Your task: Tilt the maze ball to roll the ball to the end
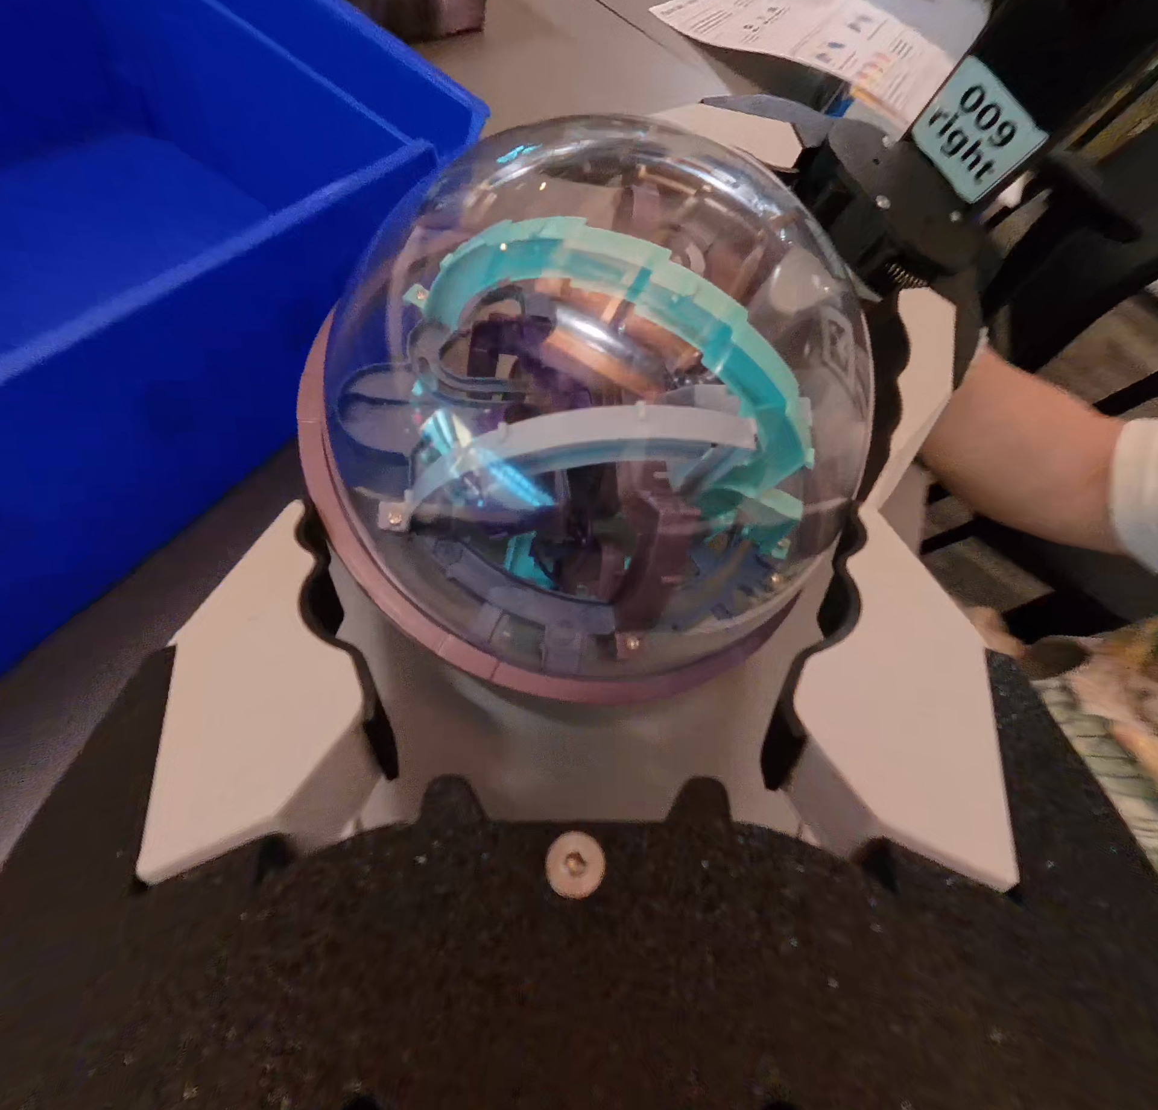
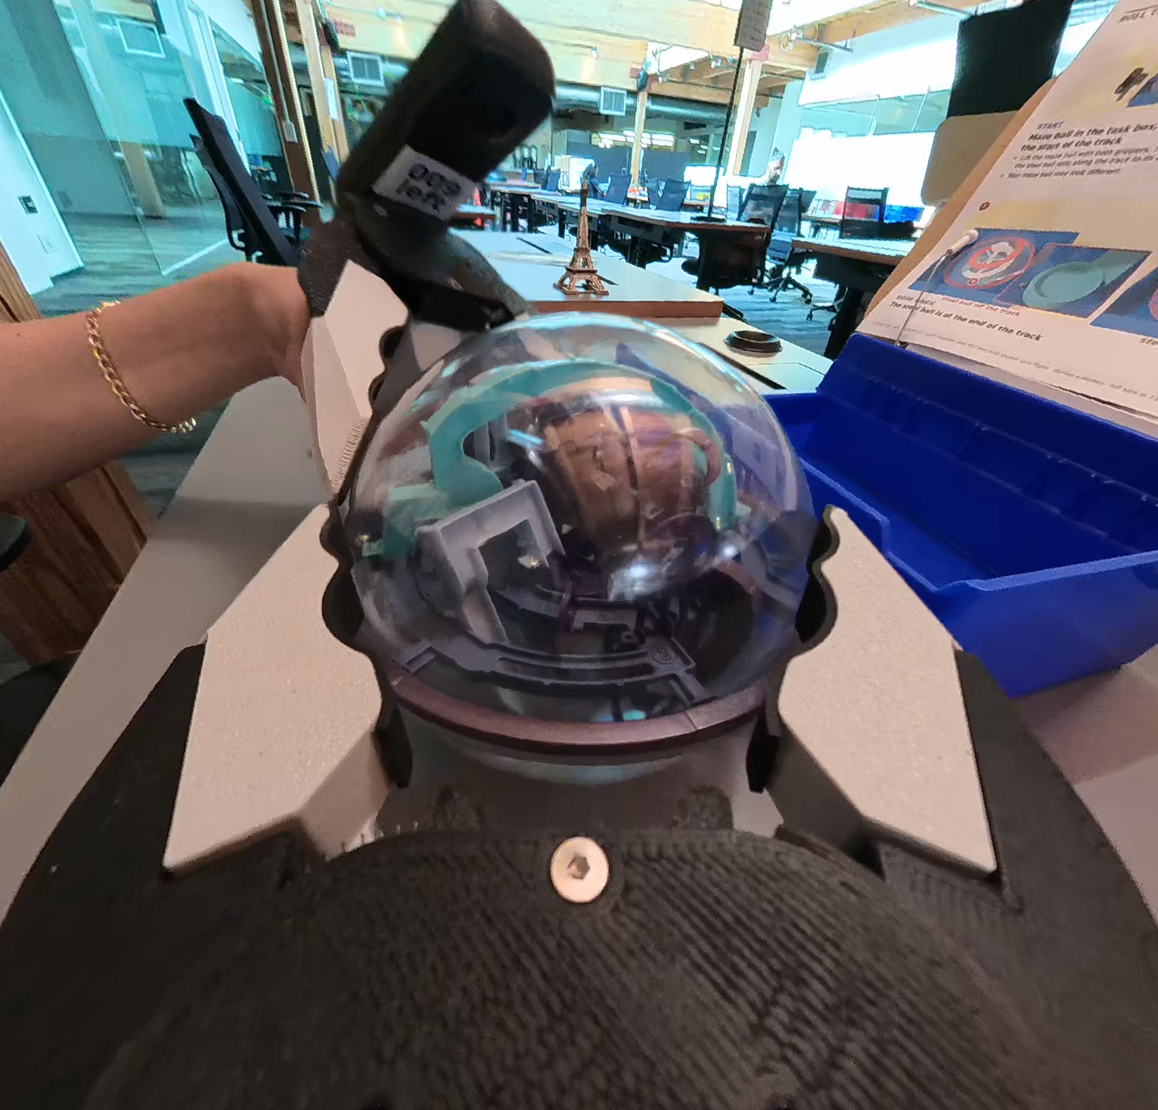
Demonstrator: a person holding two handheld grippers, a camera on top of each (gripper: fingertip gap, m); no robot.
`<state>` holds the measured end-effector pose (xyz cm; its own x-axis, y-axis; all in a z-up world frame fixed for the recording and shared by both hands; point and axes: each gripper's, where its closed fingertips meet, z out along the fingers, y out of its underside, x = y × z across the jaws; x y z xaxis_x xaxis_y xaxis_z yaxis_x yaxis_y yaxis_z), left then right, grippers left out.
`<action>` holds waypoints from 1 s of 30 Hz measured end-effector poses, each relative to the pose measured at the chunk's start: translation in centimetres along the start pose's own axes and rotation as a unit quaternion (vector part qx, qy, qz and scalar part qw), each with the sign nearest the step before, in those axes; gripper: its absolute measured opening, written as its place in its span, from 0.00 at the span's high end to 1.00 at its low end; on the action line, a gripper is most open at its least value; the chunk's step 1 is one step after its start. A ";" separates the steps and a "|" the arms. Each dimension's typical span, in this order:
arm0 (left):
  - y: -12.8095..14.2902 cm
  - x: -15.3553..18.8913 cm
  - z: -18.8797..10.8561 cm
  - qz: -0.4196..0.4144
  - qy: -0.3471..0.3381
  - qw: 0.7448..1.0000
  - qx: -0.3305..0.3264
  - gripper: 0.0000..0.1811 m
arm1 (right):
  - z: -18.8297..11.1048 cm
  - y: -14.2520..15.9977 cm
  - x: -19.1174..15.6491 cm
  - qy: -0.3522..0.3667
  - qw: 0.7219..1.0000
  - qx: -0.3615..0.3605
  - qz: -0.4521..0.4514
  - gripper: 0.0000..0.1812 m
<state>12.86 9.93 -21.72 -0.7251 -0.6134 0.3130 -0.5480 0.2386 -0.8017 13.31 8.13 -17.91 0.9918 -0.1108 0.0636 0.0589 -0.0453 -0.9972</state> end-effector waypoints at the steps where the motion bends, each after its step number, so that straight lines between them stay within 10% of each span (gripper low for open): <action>1: 0.2 0.3 0.1 -0.027 0.016 1.000 0.001 0.17 | 0.0 -0.2 -0.2 -0.004 1.000 0.006 -0.001 0.21; 23: -0.6 0.5 -1.5 -0.137 0.054 0.987 0.068 0.24 | 0.0 0.2 -0.9 -0.023 0.999 -0.005 -0.028 0.20; 30: -4.3 -1.0 -4.6 -0.024 -0.017 0.989 0.144 0.33 | 0.1 0.1 -0.9 -0.021 0.999 -0.004 -0.029 0.20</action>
<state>14.04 12.92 -16.21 -0.6843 -0.6450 0.3403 -0.4358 -0.0124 -0.8999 12.39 8.29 -18.11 0.9907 -0.0661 0.1191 0.1153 -0.0583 -0.9916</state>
